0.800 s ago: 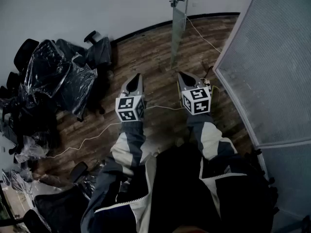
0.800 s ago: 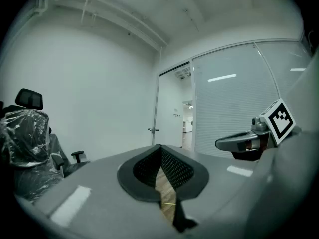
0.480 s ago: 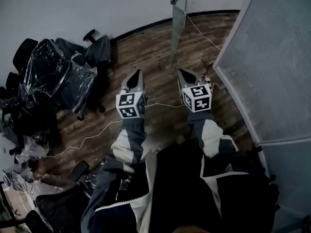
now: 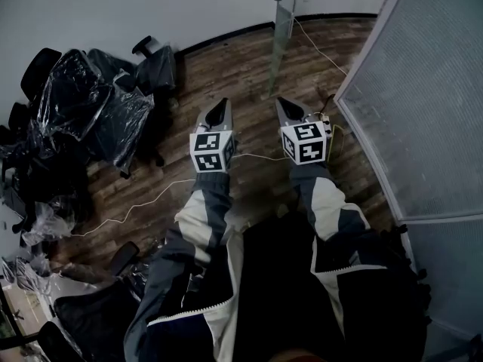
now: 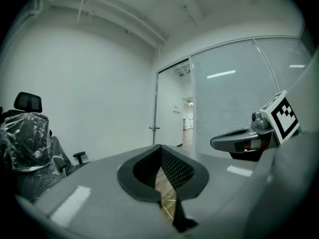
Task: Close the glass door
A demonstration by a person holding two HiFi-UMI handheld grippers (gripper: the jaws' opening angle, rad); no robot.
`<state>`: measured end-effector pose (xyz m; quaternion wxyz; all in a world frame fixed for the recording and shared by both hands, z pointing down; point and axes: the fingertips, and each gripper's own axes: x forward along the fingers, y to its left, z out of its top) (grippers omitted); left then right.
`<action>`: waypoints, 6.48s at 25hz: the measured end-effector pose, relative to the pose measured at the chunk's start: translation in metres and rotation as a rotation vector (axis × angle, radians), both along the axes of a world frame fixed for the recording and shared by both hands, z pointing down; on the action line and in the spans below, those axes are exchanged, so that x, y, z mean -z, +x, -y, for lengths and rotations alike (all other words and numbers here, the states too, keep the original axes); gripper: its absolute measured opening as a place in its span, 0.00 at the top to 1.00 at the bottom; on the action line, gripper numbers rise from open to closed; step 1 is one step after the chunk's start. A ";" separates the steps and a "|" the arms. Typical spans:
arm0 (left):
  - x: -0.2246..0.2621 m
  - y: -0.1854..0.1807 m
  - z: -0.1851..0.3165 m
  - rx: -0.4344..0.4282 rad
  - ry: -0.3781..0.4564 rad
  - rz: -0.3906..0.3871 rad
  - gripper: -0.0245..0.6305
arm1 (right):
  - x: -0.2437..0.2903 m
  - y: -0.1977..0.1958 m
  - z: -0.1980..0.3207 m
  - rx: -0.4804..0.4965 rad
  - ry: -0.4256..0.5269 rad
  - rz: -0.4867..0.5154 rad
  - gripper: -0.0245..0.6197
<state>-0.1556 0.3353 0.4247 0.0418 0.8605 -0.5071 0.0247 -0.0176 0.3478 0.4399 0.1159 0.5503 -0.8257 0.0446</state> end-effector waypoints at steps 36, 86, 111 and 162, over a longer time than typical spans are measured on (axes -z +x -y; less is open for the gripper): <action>-0.019 0.002 0.306 0.089 -0.058 0.003 0.96 | -0.007 -0.017 0.315 0.149 0.003 -0.043 0.95; -0.026 0.203 0.760 -0.668 -0.089 0.042 0.96 | -0.012 0.116 0.693 -0.550 0.015 -0.012 0.95; -0.020 0.277 0.787 -1.096 -0.051 0.075 0.96 | -0.029 0.156 0.759 -0.655 -0.429 -0.927 0.65; -0.013 0.544 0.715 -1.183 -0.054 0.082 0.96 | -0.063 0.500 0.676 -0.491 -0.651 -1.458 0.75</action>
